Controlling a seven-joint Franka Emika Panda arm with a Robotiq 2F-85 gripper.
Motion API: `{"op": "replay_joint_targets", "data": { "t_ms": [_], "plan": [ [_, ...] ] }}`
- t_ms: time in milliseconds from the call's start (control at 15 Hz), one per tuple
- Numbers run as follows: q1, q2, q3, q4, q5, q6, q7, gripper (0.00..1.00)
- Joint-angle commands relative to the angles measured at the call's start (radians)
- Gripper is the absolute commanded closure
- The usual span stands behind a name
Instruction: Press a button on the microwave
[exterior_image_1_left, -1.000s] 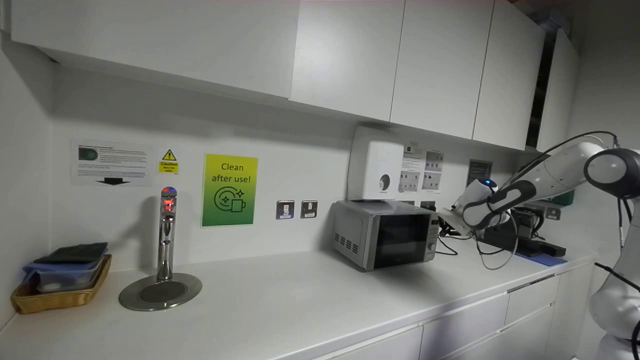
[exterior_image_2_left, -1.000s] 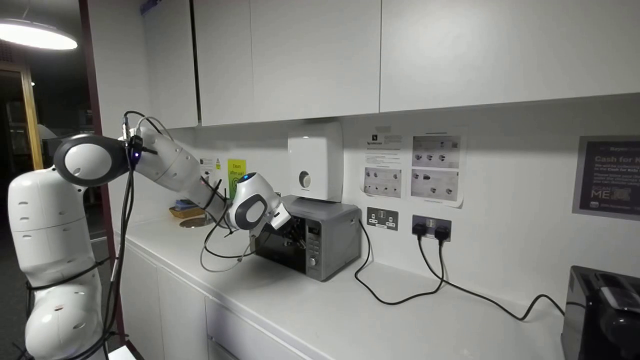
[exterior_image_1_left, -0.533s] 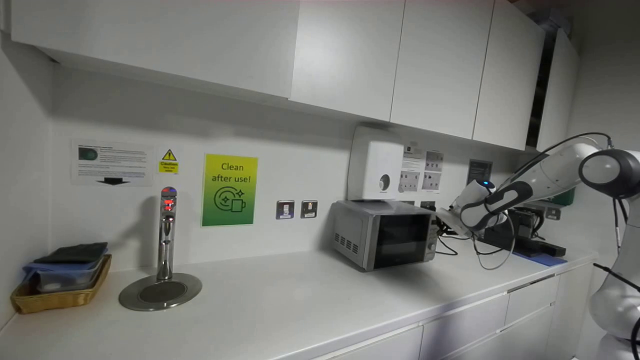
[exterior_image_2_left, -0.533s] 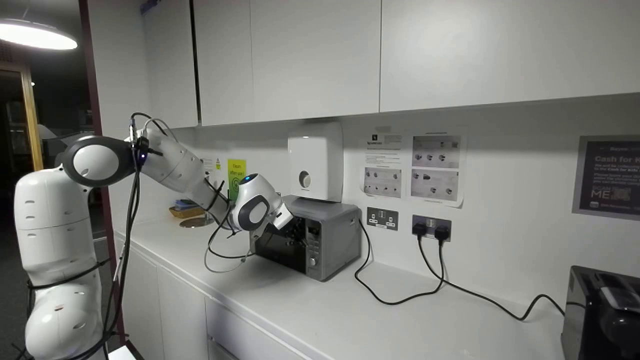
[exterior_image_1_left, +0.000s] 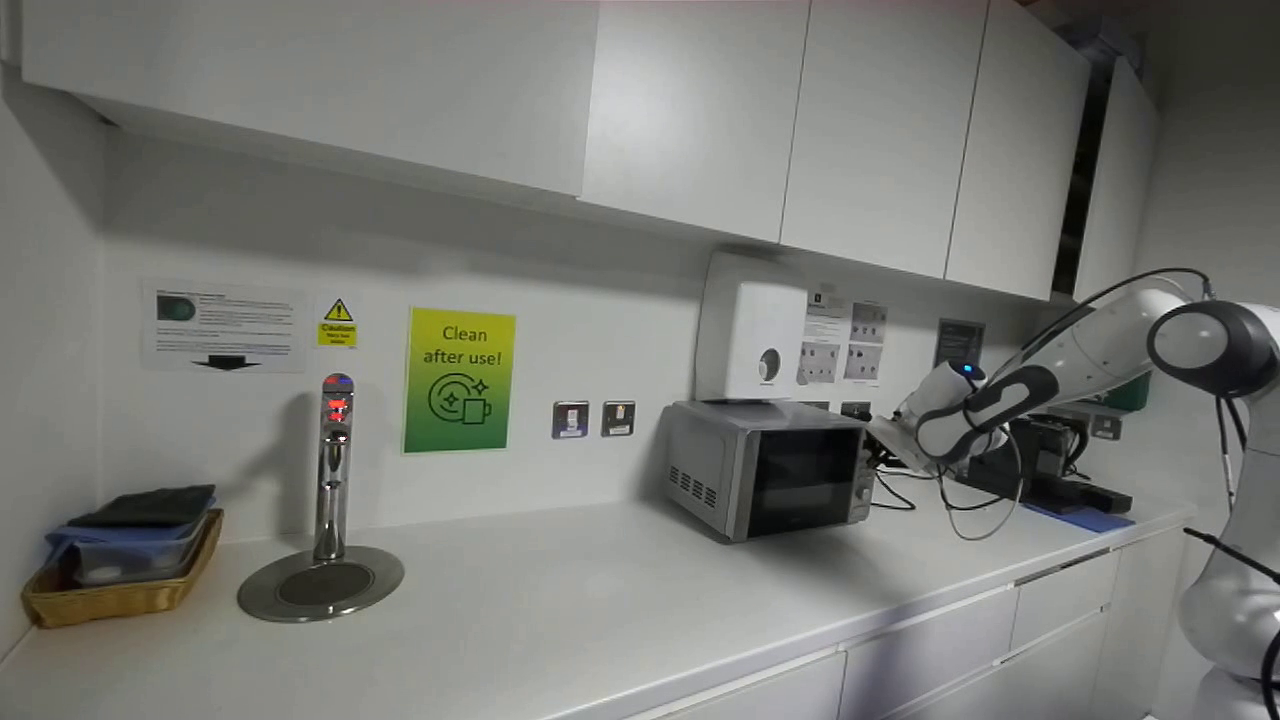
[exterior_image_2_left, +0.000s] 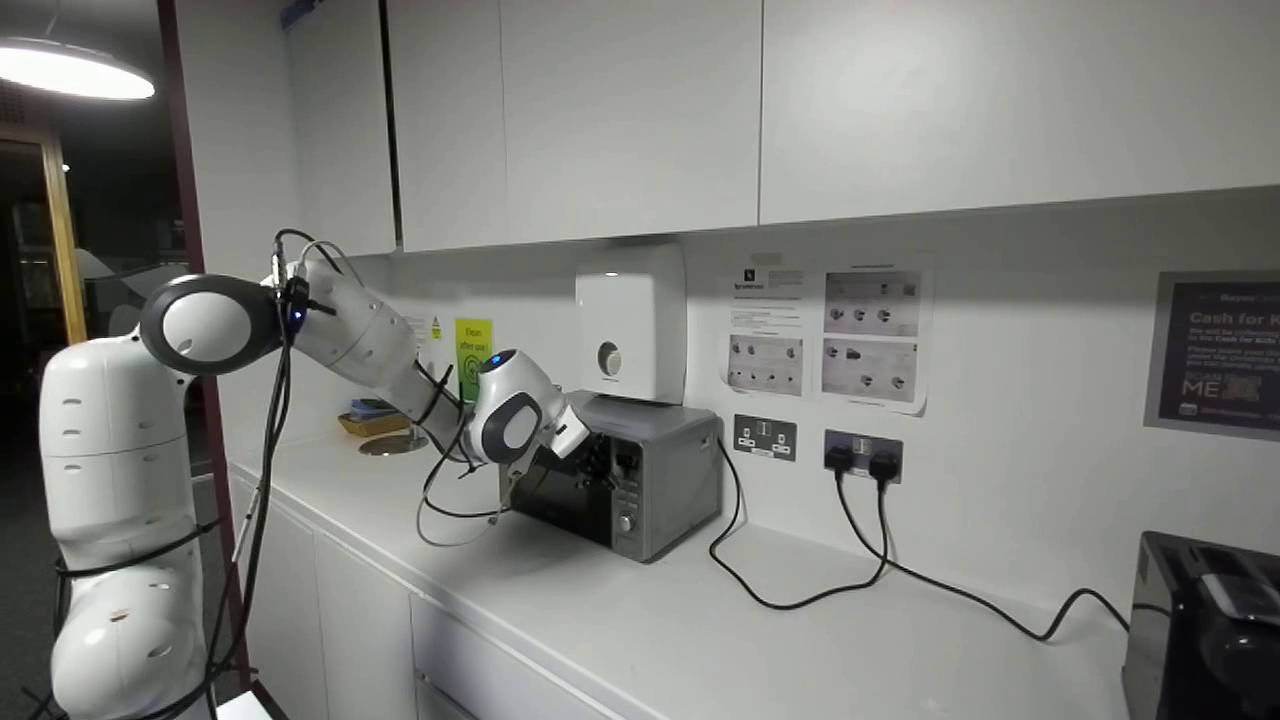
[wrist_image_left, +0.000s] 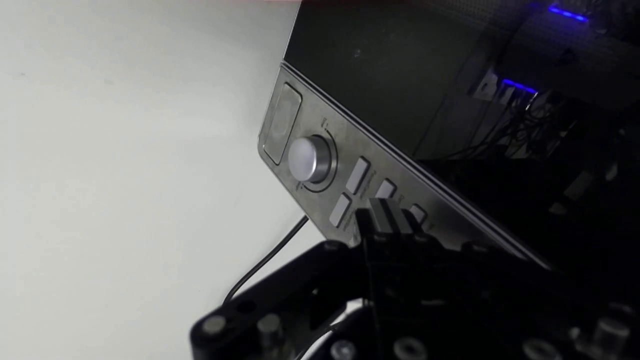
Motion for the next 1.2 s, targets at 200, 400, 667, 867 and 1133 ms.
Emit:
{"op": "replay_joint_targets", "data": {
  "t_ms": [200,400,667,867,1133],
  "plan": [
    [0.002,0.032,-0.004,0.035,-0.043,0.045,0.018,1.00],
    [0.002,0.044,-0.005,0.049,-0.049,0.044,0.019,1.00],
    [0.003,0.052,-0.006,0.058,-0.051,0.044,0.020,1.00],
    [0.003,0.055,-0.007,0.060,-0.053,0.045,0.021,1.00],
    [0.004,0.060,-0.006,0.064,-0.054,0.046,0.022,1.00]
  ]
}}
